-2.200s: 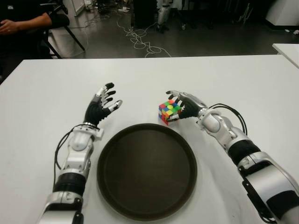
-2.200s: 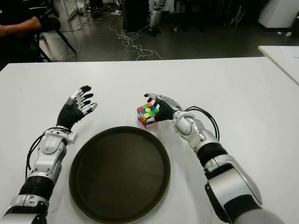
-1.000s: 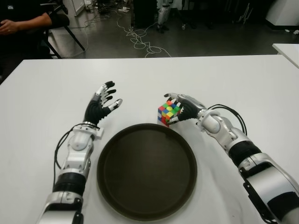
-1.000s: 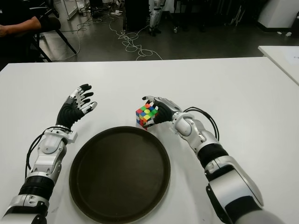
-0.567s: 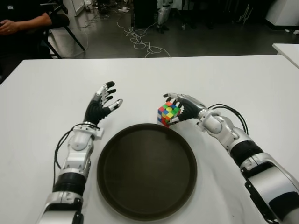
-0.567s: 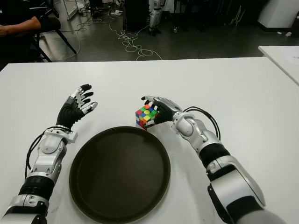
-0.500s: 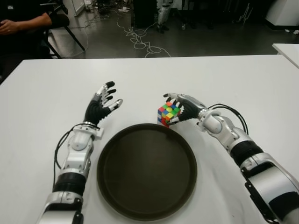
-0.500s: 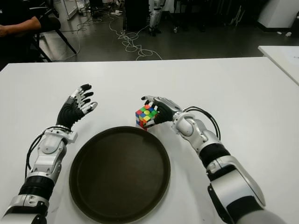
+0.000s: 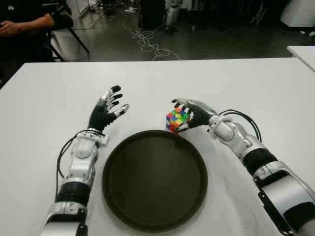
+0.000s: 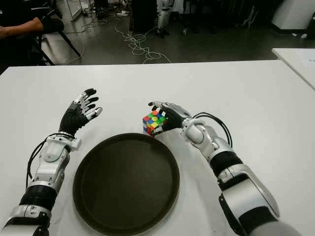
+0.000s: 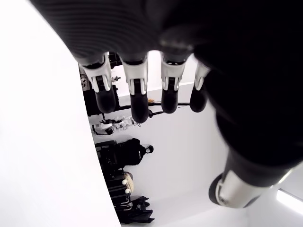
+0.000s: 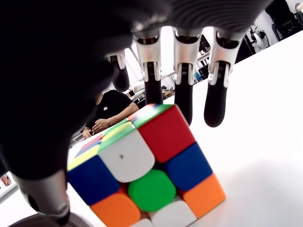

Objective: Pick up the Rubik's Cube and put it in the plate

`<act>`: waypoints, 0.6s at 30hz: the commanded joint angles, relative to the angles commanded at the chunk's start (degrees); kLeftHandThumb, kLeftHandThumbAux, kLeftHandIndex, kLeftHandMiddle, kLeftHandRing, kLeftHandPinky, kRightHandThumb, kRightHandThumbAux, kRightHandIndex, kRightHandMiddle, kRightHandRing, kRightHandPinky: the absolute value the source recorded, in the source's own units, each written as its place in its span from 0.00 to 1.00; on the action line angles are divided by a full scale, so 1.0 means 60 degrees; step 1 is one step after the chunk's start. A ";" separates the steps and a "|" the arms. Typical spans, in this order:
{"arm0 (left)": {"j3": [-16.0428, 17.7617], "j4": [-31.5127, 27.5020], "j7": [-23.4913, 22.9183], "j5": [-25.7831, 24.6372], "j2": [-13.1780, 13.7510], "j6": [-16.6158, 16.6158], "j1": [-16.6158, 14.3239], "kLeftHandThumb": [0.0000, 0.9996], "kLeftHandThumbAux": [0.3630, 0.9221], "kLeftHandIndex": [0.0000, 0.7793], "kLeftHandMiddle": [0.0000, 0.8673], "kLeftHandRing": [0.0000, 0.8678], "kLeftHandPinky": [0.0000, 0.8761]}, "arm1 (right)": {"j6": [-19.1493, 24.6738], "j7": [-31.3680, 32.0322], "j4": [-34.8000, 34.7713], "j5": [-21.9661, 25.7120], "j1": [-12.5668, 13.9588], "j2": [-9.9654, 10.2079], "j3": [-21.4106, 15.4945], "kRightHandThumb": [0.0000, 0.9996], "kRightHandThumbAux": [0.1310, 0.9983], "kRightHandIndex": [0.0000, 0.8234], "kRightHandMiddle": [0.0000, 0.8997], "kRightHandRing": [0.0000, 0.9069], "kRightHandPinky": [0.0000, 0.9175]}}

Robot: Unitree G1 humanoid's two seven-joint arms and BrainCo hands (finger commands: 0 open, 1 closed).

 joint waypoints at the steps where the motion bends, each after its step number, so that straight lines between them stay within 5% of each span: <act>1: 0.0012 0.0009 -0.0027 -0.0026 0.0003 0.0024 -0.0004 0.09 0.64 0.10 0.13 0.12 0.13 | 0.0002 -0.0062 0.0005 -0.0014 0.0003 0.0016 -0.0001 0.00 0.71 0.17 0.28 0.35 0.43; 18: 0.0145 -0.0073 -0.0254 -0.0294 -0.0059 0.0226 0.0015 0.11 0.66 0.07 0.11 0.11 0.12 | 0.0210 -0.0241 -0.0060 0.0027 0.0047 0.0107 -0.0072 0.00 0.71 0.20 0.29 0.35 0.44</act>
